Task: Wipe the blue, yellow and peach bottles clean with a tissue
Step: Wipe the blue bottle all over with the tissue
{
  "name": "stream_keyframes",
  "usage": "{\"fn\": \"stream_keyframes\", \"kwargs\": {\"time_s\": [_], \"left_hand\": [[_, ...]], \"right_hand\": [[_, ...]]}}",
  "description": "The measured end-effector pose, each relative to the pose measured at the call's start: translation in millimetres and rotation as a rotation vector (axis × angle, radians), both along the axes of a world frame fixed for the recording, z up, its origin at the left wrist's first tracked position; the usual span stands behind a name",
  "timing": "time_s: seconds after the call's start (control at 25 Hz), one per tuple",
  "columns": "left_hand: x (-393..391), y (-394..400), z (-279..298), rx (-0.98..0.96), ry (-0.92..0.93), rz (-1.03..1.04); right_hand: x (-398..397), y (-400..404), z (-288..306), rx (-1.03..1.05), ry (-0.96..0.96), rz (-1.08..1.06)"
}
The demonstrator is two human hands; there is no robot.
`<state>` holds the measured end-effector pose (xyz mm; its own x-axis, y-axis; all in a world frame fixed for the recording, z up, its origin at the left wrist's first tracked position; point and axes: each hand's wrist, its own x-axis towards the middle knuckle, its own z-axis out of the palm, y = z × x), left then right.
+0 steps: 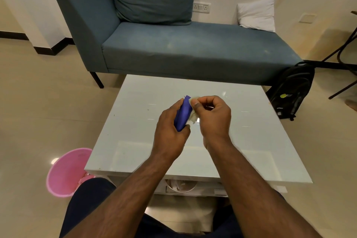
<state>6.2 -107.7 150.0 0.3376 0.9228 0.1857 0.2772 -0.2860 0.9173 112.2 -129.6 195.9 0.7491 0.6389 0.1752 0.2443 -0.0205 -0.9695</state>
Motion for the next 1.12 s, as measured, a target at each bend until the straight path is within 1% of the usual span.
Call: {"fn": "stream_keyframes", "kwargs": {"time_s": [0.04,0.16,0.2,0.24,0.36,0.4,0.56,0.6,0.72,0.76,0.92,1.04,1.12], "left_hand": [[0,0,1,-0.006,-0.001,-0.004],[0,2,-3,-0.002,-0.036,-0.004],[-1,1,-3,-0.002,-0.046,-0.003],[0,1,-3,0.000,-0.043,-0.005],[1,-1,-2,-0.015,0.000,-0.009],[1,1,-1,-0.019,0.003,-0.008],[-1,2,-1,-0.046,-0.038,-0.008],[-2,0,0,-0.051,-0.044,-0.012],[-3,-2,1,-0.075,-0.039,-0.032],[-3,-2,2,-0.086,-0.036,-0.034],[-4,-1,5,-0.105,-0.013,-0.064],[-5,-1,6,-0.109,-0.022,-0.077],[-6,0,8,-0.123,-0.034,-0.089]], "right_hand": [[-2,-2,-1,0.007,-0.021,0.002],[-15,-12,-3,-0.001,-0.168,0.063],[-15,-13,-5,-0.005,-0.182,0.065],[-11,-10,-5,-0.002,-0.154,0.055],[-2,3,-4,0.000,0.060,0.002],[-3,3,-4,0.004,0.084,-0.010],[-15,-11,-7,0.026,0.027,0.058],[-13,-12,-9,0.023,0.052,0.064],[-1,-3,-8,0.000,0.246,0.067],[3,-1,-7,-0.016,0.278,0.078],[7,-2,3,-0.001,0.335,0.193],[9,-4,5,0.003,0.350,0.215],[11,-6,7,0.013,0.396,0.228]]}}
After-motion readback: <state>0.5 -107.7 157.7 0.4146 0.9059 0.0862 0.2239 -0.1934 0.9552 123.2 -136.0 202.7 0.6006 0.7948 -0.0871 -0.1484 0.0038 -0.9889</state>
